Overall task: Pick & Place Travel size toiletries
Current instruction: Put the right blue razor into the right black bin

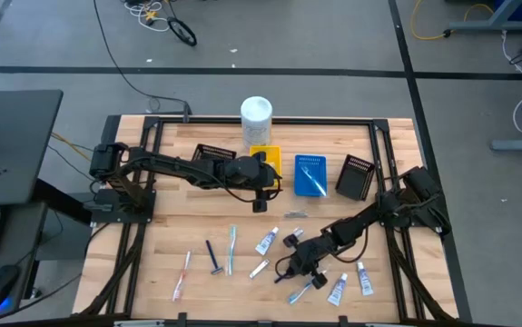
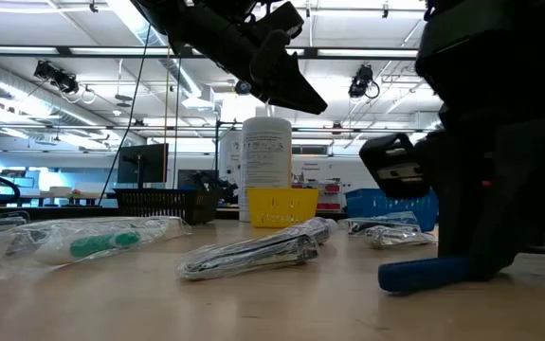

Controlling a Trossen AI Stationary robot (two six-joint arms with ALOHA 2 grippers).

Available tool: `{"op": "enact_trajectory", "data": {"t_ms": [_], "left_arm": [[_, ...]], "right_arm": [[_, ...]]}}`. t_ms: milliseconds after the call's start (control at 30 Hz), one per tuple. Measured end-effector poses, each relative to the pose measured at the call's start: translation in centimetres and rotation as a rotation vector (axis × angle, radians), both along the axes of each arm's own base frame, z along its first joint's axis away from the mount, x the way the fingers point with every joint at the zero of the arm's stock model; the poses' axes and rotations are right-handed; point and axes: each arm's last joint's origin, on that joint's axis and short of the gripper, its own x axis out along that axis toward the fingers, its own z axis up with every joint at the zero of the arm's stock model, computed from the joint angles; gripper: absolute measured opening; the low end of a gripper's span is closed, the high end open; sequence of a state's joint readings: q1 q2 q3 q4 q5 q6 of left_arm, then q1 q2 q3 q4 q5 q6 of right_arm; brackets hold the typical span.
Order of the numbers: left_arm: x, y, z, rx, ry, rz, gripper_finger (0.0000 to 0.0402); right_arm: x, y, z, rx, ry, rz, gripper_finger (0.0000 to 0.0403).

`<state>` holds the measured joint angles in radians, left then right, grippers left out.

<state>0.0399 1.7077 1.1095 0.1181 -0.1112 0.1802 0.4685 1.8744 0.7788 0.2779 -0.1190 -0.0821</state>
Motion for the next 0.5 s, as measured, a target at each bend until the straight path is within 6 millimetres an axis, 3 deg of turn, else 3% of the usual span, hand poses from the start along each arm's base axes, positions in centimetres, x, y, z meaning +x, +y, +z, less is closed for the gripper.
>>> {"op": "enact_trajectory", "data": {"t_ms": [233,367,500], "left_arm": [[0.0,0.0,0.0,0.0,-0.001,0.0,0.0183],[0.0,0.0,0.0,0.003,-0.002,-0.002,0.0183],[0.0,0.0,0.0,0.009,-0.001,-0.005,0.0183]], "right_arm": [[-0.8,-0.6,1.9,0.025,0.053,-0.083,0.003],[-2.4,-1.9,5.0,-0.074,0.076,-0.204,0.0029],[-5.3,-3.9,8.6,-0.196,0.105,-0.389,0.0029]]}}
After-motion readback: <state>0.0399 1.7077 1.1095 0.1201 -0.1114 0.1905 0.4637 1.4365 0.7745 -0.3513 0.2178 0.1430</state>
